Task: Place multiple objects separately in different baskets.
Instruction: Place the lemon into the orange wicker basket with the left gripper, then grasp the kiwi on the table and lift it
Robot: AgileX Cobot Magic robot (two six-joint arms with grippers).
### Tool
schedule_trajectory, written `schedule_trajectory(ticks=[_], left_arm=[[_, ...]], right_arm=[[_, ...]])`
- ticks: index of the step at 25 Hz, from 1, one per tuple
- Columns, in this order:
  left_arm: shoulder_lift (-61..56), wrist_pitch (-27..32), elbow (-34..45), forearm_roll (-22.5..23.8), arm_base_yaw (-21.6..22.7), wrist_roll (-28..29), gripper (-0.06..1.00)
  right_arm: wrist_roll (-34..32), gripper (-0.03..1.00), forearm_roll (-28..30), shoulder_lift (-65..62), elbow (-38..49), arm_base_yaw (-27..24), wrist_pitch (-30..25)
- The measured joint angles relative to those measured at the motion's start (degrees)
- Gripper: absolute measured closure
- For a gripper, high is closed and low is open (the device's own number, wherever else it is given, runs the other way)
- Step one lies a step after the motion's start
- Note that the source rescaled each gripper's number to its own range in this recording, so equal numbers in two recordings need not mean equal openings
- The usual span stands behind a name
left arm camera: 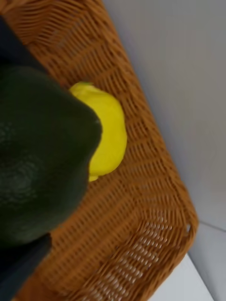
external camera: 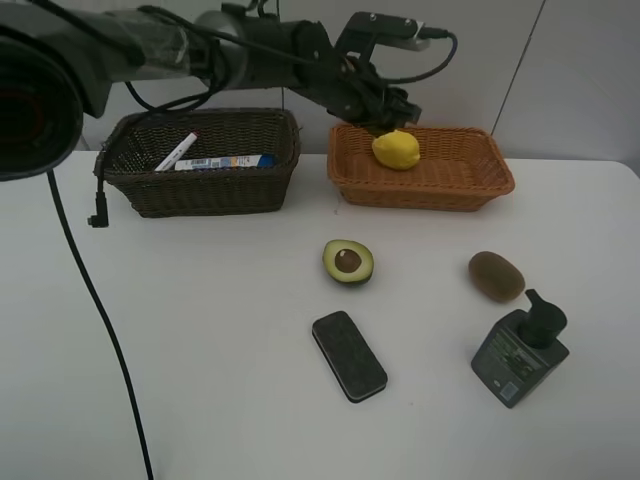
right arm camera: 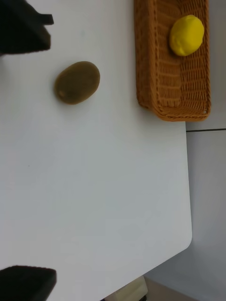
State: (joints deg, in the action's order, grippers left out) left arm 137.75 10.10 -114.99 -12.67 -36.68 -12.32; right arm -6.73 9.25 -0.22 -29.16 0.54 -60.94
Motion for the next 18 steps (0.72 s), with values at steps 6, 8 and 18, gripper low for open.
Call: schedule_trajectory(ticks=[6,8,18], left_arm=[[1.96,-2.71,-0.18,0.06,0.0,-2.1,-0.04],[1.0,-1.86,-0.24,0.11,0.0,-2.26,-0.05],[-17.36,38.2,-1.03,3.92,1.35,3.72,-0.05]], right_arm=[[0.0,-0.01,0.0,0.0,0.0,0.0,0.0],[0.0,-0.01,0.0,0.0,0.0,0.0,0.0],[0.0,-0.01,0.0,0.0,0.0,0.0,0.0]])
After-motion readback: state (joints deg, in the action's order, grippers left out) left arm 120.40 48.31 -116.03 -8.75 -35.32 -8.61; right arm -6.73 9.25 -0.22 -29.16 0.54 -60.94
